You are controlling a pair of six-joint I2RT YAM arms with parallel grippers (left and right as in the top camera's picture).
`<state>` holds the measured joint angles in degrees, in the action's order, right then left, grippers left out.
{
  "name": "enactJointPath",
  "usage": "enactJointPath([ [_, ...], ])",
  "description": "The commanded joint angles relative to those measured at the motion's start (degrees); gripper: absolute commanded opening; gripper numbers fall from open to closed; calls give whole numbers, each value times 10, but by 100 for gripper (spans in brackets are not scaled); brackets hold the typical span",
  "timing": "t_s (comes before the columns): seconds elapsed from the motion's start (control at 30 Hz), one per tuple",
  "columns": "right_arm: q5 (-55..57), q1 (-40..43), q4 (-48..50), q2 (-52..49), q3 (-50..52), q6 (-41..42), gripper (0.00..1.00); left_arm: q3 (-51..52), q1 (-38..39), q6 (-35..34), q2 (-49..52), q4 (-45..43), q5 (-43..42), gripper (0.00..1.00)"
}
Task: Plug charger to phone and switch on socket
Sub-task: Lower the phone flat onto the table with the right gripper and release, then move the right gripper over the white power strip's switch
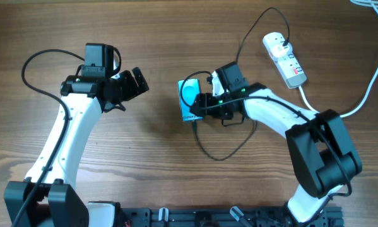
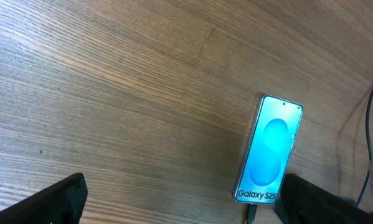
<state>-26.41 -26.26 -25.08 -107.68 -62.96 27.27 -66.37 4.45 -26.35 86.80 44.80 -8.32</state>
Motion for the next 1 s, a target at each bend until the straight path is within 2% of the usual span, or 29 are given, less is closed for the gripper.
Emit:
enactJointPath([
  [0.0,11,13,-148,7,-136,-94,81,0,3,5,4,0,7,100],
  [0.1,34,24,-301,7,-263,-188,85,0,3,5,4,0,7,100],
  [0.17,105,37,-359,7,-316,-198,93,0,3,5,4,0,7,100],
  [0.23,179,54,-391,7,-343,-198,99,0,3,5,4,0,7,100],
  [0.37,252,110,-415,3,-344,-198,100,0,3,5,4,0,7,100],
  [0.53,267,209,-391,-6,-341,-198,100,0,3,5,4,0,7,100],
  [0.7,307,289,-323,-26,-341,-214,100,0,3,5,4,0,7,100],
  [0.97,257,379,-203,-69,-341,-211,100,0,3,5,4,0,7,100],
])
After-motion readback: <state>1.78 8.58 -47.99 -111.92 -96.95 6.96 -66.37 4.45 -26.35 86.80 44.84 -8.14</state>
